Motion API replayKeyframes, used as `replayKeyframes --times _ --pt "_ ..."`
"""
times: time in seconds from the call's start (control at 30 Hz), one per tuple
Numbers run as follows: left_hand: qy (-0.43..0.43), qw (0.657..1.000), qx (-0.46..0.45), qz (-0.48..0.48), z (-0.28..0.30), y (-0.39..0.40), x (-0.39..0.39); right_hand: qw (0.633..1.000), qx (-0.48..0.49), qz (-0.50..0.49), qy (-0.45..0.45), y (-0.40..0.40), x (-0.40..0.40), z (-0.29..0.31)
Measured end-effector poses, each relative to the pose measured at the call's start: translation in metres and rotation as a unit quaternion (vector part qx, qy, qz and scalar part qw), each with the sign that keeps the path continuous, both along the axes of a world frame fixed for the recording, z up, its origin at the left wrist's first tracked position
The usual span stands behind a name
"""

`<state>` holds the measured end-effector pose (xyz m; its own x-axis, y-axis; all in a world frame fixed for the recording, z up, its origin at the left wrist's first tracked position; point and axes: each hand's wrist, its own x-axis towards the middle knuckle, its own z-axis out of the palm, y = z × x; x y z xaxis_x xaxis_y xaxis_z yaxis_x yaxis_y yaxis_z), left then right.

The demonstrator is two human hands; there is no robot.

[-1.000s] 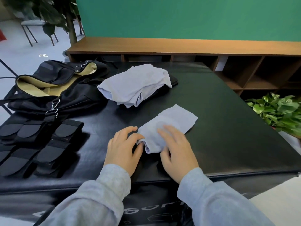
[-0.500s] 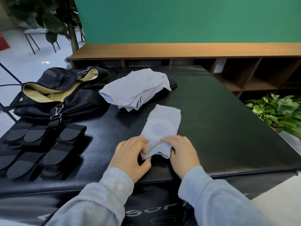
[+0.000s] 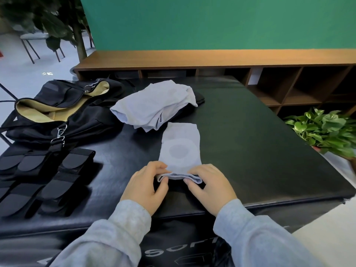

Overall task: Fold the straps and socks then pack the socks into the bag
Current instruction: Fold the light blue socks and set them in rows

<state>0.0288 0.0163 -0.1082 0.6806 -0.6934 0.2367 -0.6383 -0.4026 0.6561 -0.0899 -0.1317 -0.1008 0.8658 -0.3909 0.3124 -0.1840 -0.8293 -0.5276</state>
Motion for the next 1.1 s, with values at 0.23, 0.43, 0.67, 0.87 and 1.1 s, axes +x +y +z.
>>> replayKeyframes --times 0.23,0.43,0.67,0.87,1.1 --pt "0.067 0.996 -0.013 0.053 -0.001 -0.003 0.006 0.994 0.027 -0.106 0.011 0.001 0.002 0.0" --pt "0.043 0.994 0.035 0.099 0.005 -0.012 0.011 0.989 0.032 -0.139 0.028 -0.001 0.008 0.003" --pt "-0.007 0.986 0.094 0.139 0.01 -0.021 0.012 0.984 0.078 -0.155 0.04 -0.003 0.012 0.006" --pt "-0.027 0.985 0.094 0.14 0.014 -0.02 0.008 0.972 0.083 -0.206 0.081 -0.006 0.023 0.008" --pt "-0.155 0.985 0.029 0.072 0.003 -0.019 0.008 0.971 0.053 -0.221 0.077 -0.002 0.022 0.009"
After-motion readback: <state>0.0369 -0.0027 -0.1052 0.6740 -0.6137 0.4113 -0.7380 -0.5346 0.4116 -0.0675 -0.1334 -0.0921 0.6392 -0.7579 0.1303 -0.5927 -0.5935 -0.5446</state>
